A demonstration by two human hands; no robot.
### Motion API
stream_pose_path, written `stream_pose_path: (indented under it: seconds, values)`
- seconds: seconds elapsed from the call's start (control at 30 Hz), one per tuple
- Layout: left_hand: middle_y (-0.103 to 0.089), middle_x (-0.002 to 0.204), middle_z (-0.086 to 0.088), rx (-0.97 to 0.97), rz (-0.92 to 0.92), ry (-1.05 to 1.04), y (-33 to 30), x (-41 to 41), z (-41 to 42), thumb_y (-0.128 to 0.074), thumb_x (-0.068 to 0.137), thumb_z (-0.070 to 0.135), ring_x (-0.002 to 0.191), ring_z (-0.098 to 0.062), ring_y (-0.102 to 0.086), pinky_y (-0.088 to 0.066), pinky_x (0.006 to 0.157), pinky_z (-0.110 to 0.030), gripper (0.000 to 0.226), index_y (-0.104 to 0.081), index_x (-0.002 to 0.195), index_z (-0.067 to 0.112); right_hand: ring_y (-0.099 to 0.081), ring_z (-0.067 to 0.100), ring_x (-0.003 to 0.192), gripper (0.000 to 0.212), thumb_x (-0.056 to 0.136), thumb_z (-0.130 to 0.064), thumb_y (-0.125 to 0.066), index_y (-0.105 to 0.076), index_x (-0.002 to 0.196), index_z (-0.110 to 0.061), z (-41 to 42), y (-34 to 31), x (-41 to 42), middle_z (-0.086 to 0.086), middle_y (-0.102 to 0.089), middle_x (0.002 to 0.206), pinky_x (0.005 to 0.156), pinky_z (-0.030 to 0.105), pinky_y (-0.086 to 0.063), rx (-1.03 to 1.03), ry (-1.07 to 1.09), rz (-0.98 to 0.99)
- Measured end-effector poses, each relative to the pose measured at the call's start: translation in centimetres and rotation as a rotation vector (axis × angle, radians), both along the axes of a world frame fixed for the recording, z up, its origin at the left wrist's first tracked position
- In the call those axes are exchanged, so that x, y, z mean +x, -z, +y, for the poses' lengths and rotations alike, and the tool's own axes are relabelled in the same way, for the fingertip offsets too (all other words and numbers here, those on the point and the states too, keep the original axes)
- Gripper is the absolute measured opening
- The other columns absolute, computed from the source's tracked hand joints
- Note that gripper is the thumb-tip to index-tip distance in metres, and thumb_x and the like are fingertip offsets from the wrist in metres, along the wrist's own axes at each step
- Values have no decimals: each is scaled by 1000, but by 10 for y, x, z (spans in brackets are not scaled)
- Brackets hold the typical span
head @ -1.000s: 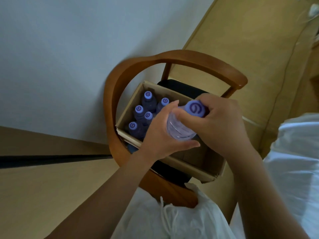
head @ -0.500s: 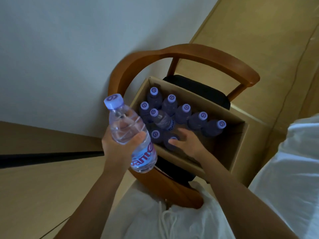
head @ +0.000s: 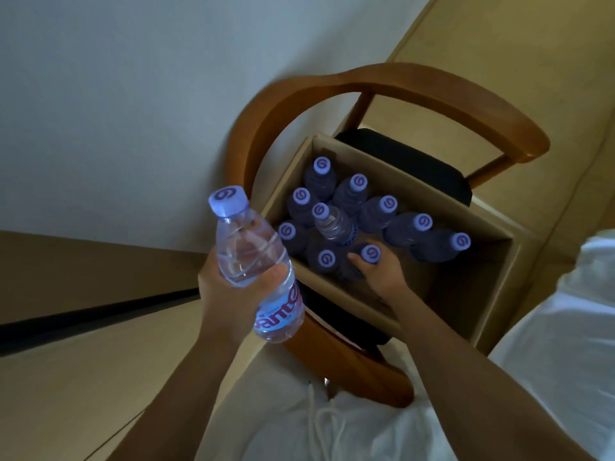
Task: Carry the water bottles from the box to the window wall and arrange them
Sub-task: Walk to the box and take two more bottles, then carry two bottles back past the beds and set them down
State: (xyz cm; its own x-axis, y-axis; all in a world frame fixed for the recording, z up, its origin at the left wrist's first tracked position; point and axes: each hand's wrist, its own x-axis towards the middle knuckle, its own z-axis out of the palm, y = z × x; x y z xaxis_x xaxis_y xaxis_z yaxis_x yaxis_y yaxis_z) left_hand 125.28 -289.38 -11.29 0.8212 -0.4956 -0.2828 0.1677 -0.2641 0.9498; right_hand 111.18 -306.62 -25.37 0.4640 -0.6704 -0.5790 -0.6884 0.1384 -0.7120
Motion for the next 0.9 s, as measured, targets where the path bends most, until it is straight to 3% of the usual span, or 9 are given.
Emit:
stream_pose_path:
  seconds: [0.07, 0.13, 0.23, 0.33, 0.5, 0.67, 0.83, 0.9]
  values:
    - [-70, 73, 20, -39, 9, 53, 1, 1, -12, -73, 44, 39, 71, 2, -66, -51, 64, -13, 48, -59, 86, 20, -57, 3, 83, 25, 80, -25, -73, -58, 99, -22, 2, -28, -9, -14, -57, 88, 69, 8, -40, -84, 31, -11]
    - [-70, 76, 20, -84, 19, 148, 1, -1, -26, -74, 45, 39, 73, 2, -67, -50, 64, -12, 50, -59, 88, 19, -55, 4, 93, 41, 80, -26, -73, -55, 116, -19, 8, -59, -24, -10, -57, 104, 82, 16, -42, -158, 145, -43]
    - [-71, 83, 20, -118, -16, 369, -1, -9, -49, -74, 52, 39, 81, -1, -68, -51, 68, -15, 47, -59, 93, 23, -58, 13, 105, 38, 82, -18, -70, -55, 117, -17, 21, -115, -45, 1, -60, 117, 88, 26, -48, -204, 357, -227]
    - [-69, 80, 29, -158, -52, 573, -6, -30, -69, -76, 54, 31, 79, 7, -66, -48, 66, -8, 42, -59, 91, 24, -64, 17, 96, 28, 81, -11, -70, -62, 108, -11, 36, -164, -68, 8, -66, 104, 81, 27, -54, -265, 520, -358]
    - [-71, 80, 22, -227, -3, 871, -14, -77, -79, -72, 52, 38, 78, 2, -68, -50, 67, -12, 47, -60, 92, 17, -61, 1, 79, 21, 79, -3, -70, -65, 99, -4, 82, -205, -117, 0, -66, 87, 70, 13, -47, -408, 725, -453]
    - [-70, 78, 23, -239, -5, 1165, -22, -139, -56, -72, 50, 40, 76, 3, -67, -50, 66, -11, 43, -61, 88, 25, -60, -1, 70, 25, 69, -12, -68, -64, 88, 4, 155, -218, -169, -11, -65, 75, 66, 12, -45, -511, 980, -440]
    - [-71, 84, 7, -267, 55, 1456, -33, -223, -6, -74, 46, 39, 80, -7, -68, -53, 75, -24, 63, -65, 97, 5, -60, 2, 70, 14, 66, -15, -64, -64, 80, -16, 262, -227, -231, -13, -66, 72, 67, 17, -47, -571, 1284, -400]
    - [-72, 80, 9, -264, 126, 1564, -35, -256, 26, -75, 47, 37, 79, -6, -68, -51, 73, -21, 70, -63, 102, -3, -60, -1, 67, 12, 65, -13, -63, -64, 75, -19, 310, -229, -252, -16, -66, 69, 65, 14, -46, -620, 1395, -362]
